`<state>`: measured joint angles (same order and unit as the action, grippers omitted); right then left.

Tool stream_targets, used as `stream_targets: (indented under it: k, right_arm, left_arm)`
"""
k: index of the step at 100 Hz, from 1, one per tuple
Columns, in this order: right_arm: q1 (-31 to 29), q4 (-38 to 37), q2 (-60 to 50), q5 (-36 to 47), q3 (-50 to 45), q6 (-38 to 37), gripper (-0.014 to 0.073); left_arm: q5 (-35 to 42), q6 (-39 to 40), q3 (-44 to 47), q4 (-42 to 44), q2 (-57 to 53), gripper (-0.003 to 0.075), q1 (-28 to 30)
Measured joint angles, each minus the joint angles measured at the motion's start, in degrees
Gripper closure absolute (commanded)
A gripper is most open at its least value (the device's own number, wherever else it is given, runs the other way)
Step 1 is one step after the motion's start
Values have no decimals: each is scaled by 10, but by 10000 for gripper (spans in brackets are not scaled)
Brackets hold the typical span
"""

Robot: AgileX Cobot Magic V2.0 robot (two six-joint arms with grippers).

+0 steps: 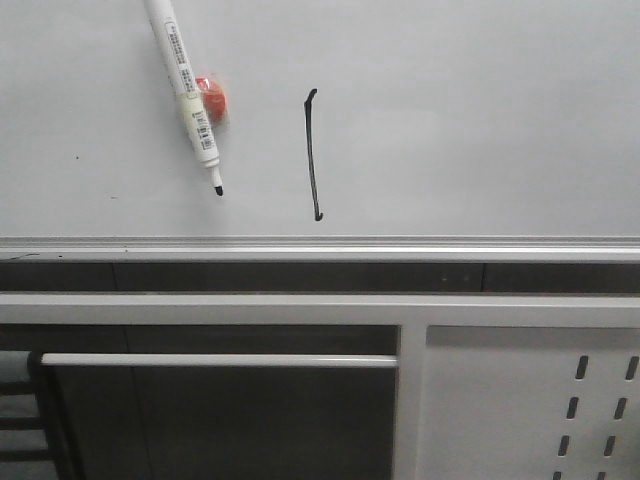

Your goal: Write number 1 on whiteboard

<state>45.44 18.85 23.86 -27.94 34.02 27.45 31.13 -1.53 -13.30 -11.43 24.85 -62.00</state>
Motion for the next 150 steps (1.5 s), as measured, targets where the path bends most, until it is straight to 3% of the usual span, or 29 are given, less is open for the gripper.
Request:
stream_targets:
  k: [30,60,77,91,113,131,150]
  right_arm:
    - [0,0,0,0,0,0,644]
    - [0,0,0,0,0,0,644]
    - [0,0,0,0,0,0,644]
    - [0,0,0,0,0,0,644]
    - [0,0,0,0,0,0,644]
    - [0,0,0,0,0,0,644]
    - [0,0,0,0,0,0,644]
  left_arm:
    - [6,-21,5,-85,-11,738,1]
    - [22,-79,14,-72,-12,738,27]
    - [-8,-33,14,-21,-13,738,134]
    - [-105,-16,14,4,-18,738,249]
    - [-253,-14,47,144,-84,738,414]
    - [-311,7,99,151,-160,738,521]
    - [-445,15,135,119,-217,738,574]
